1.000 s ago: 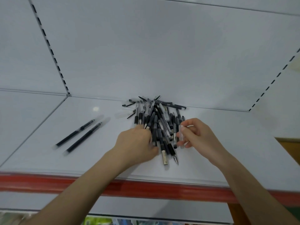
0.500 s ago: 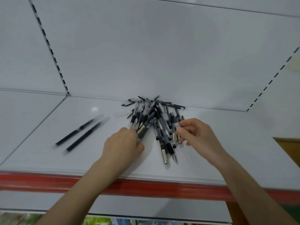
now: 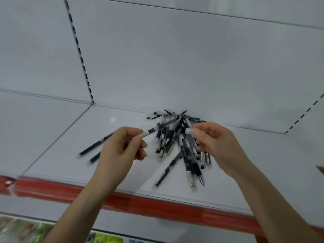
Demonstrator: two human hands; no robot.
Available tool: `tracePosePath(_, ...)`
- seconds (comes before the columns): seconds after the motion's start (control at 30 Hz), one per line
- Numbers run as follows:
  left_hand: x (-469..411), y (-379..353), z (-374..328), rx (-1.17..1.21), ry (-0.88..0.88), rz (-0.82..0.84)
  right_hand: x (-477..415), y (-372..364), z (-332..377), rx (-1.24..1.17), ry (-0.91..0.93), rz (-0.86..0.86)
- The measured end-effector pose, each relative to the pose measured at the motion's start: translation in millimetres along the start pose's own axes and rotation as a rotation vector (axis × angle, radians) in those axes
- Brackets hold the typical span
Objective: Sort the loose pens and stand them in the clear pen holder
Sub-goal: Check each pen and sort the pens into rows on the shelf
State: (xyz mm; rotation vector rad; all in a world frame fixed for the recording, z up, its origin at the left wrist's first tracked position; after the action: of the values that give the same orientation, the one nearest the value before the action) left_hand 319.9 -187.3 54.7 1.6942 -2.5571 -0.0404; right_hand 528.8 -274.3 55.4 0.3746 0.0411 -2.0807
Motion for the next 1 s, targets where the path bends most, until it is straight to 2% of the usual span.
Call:
tracePosePath(0.17,3,-6,-1,0.089,0.026,0.076,-5,1,18,-0.087,0.062,-0.013)
tracePosePath(0.3,5,-12,-5,0.094,0.011,0.12,-5,7,25,-0.066,0.089,-0.017)
tracePosePath(0.73,0,-24,-3,0.024,0.002,0.22,-1,15,31,-0.021,0.103,0.071)
tracePosePath(1.0,0,-26,-3,-0.126,-0.039,0.238,0,5,29,-0.013,0.054,0.137)
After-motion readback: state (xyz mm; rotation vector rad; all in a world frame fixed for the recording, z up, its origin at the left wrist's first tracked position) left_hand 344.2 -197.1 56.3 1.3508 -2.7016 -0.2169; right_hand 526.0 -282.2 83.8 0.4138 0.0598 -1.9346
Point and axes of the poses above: each hand's wrist, its own x-axis away from the middle knuckle, its own y-axis out of the back of the hand, z = x × y, the point moved 9 cm from there along -x, towards the middle knuckle, and after that the axes turned 13 degrees about y, right-handed, at the moved point
